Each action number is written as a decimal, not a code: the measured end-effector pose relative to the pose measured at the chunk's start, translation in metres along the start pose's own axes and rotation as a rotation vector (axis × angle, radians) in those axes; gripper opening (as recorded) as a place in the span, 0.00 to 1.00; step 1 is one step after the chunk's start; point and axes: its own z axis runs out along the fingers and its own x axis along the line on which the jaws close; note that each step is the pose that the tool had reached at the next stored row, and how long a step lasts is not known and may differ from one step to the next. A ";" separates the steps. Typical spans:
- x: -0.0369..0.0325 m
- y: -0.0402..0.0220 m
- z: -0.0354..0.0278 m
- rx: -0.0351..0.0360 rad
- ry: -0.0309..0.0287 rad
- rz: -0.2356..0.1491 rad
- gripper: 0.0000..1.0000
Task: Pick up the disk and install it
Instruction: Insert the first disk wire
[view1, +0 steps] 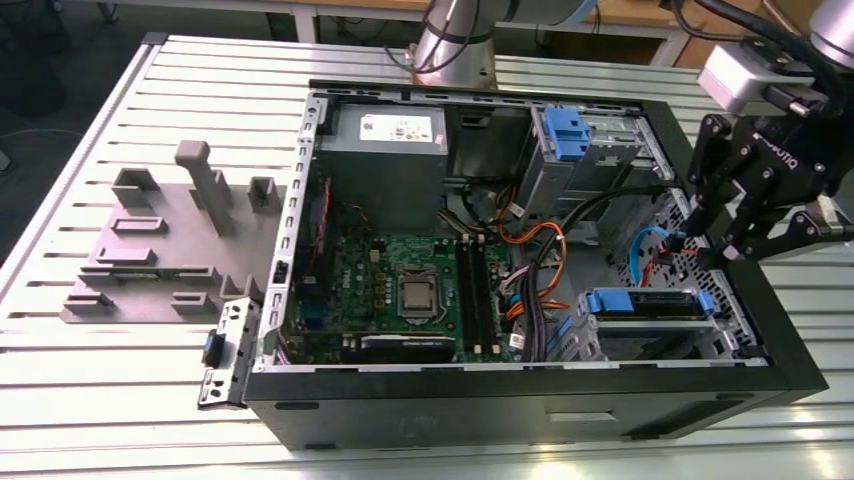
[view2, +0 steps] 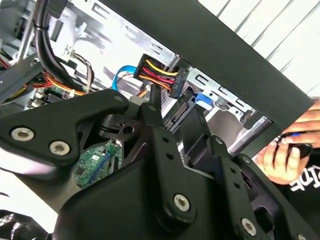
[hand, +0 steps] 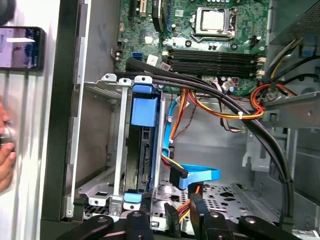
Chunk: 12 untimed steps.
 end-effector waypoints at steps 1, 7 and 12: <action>-0.0012 -0.0001 -0.0001 -0.0004 0.0071 0.000 0.43; -0.0061 -0.0004 -0.0004 -0.0026 0.0449 -0.001 0.43; -0.0083 -0.0006 -0.0006 -0.0037 0.0736 -0.007 0.43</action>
